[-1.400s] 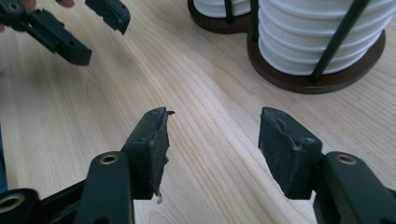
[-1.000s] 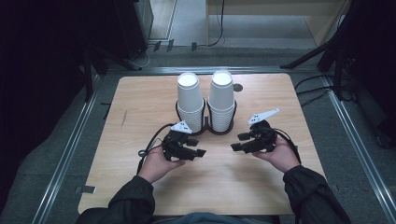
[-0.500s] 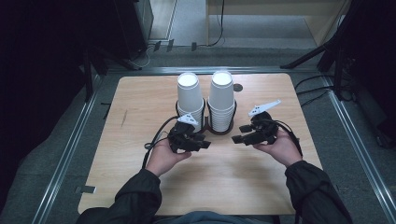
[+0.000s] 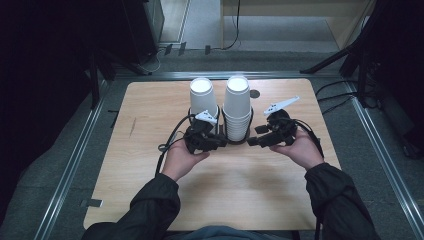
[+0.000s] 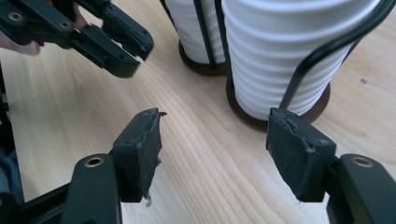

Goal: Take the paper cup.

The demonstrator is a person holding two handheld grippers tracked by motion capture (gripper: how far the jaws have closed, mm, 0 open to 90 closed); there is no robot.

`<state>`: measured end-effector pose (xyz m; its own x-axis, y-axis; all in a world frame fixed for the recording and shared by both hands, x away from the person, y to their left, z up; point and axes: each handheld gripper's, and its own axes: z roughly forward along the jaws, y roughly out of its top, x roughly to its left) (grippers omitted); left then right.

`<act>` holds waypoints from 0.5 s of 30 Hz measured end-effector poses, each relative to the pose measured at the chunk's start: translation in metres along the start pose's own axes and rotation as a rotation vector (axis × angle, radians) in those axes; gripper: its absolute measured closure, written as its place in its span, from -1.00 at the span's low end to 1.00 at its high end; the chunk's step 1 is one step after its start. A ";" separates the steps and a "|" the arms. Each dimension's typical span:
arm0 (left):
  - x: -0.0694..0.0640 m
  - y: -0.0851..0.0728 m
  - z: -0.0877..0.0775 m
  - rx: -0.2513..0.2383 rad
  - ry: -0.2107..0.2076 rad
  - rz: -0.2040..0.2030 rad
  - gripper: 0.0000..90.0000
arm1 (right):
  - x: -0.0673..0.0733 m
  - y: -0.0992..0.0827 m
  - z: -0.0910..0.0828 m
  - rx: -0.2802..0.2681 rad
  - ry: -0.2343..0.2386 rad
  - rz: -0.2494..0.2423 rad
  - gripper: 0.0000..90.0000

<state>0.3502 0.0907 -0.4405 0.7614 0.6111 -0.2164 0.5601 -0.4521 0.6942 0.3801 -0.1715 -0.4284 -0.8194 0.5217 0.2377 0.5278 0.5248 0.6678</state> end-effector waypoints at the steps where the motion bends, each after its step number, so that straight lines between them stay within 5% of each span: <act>1: 0.000 0.002 0.000 -0.005 -0.002 -0.007 0.67 | 0.000 0.002 -0.001 -0.003 0.001 -0.004 -0.24; 12: 0.002 0.022 -0.001 0.001 0.036 -0.001 0.83 | -0.001 0.030 -0.015 -0.014 -0.035 -0.032 -0.34; 15: 0.002 0.027 -0.003 -0.009 0.083 -0.006 0.85 | -0.001 0.036 -0.019 -0.030 -0.065 -0.040 -0.36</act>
<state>0.3662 0.0812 -0.4200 0.7280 0.6659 -0.1632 0.5616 -0.4426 0.6991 0.3955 -0.1663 -0.3912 -0.8231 0.5436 0.1646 0.4869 0.5261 0.6973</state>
